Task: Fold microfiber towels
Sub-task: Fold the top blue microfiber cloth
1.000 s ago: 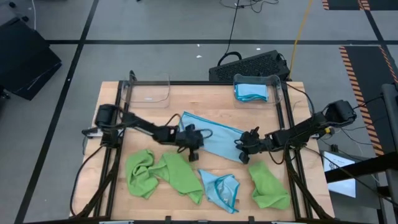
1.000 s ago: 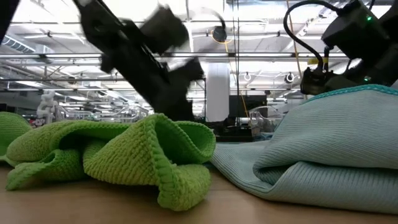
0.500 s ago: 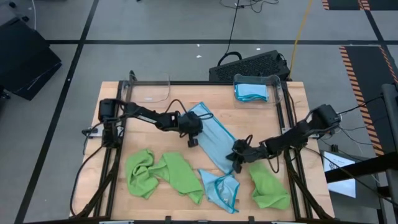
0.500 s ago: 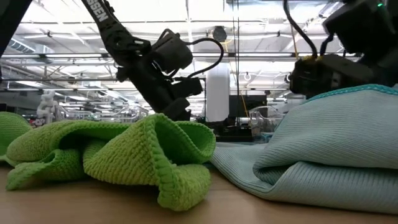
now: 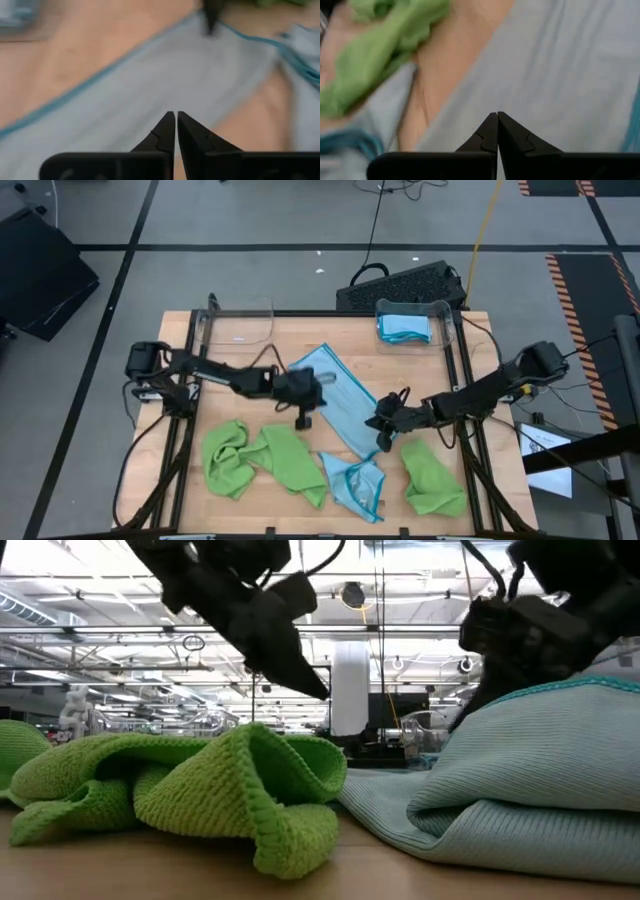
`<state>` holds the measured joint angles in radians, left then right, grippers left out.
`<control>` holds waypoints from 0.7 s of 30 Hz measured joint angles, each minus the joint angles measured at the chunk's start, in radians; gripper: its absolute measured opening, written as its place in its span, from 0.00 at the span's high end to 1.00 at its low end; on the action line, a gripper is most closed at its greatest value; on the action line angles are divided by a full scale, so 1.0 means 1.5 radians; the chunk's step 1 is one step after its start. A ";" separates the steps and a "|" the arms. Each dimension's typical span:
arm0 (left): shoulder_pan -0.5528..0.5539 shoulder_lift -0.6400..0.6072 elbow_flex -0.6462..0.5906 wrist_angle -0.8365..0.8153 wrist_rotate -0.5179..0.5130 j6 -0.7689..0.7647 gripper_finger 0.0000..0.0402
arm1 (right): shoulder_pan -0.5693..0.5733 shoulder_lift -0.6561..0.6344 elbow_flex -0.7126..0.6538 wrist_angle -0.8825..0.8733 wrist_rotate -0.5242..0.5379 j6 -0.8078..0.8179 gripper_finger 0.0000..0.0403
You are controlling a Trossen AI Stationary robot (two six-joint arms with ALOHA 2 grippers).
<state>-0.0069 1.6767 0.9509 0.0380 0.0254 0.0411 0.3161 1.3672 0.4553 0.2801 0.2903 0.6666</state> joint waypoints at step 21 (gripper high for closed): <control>0.060 0.141 0.002 -0.029 -0.057 -0.036 0.95 | 0.051 0.119 0.000 0.027 -0.035 0.162 1.00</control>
<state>0.0825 1.8877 0.9535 -0.0049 -0.0605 -0.0125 0.3929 1.5456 0.4557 0.3210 0.2370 0.9092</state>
